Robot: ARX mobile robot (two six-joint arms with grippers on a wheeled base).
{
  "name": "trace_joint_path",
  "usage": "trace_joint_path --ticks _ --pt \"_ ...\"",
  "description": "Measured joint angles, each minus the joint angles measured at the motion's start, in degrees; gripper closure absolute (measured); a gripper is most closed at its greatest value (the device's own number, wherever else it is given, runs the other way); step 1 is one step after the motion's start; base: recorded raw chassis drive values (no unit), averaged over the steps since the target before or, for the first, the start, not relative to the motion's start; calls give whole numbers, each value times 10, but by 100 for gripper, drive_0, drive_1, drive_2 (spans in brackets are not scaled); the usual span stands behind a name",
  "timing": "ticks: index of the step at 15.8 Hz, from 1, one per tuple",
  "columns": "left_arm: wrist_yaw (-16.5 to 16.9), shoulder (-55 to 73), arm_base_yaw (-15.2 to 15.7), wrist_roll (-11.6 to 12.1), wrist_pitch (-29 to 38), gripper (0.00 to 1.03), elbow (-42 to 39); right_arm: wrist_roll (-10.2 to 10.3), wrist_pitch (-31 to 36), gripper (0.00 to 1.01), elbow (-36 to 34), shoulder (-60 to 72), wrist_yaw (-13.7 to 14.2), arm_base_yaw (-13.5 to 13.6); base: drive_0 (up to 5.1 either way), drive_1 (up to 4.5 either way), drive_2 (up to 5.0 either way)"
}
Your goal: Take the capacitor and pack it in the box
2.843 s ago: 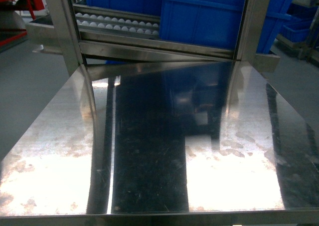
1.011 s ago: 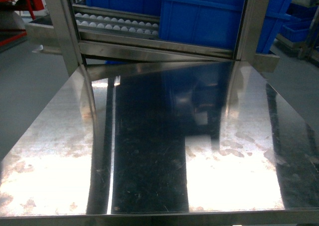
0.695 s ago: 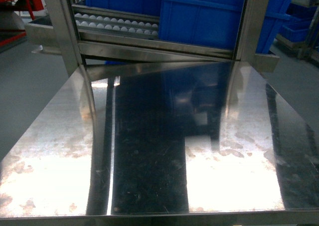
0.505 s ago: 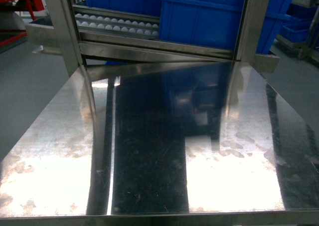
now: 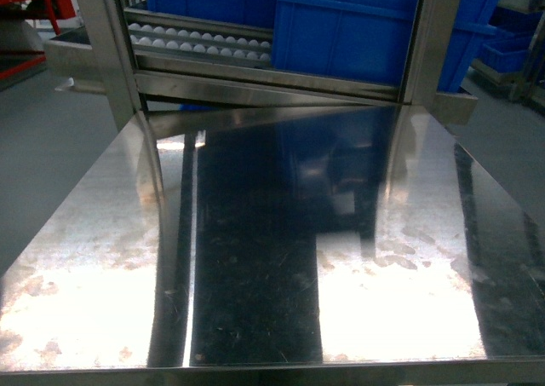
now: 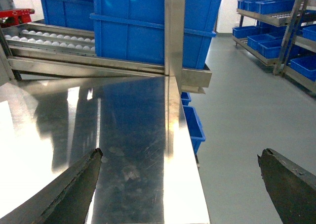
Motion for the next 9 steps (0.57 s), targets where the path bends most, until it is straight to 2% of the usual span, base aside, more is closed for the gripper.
trace_joint_path --ticks 9 --pt "0 0 0 0 0 58 0 0 0 3 0 0 0 0 0 0 0"
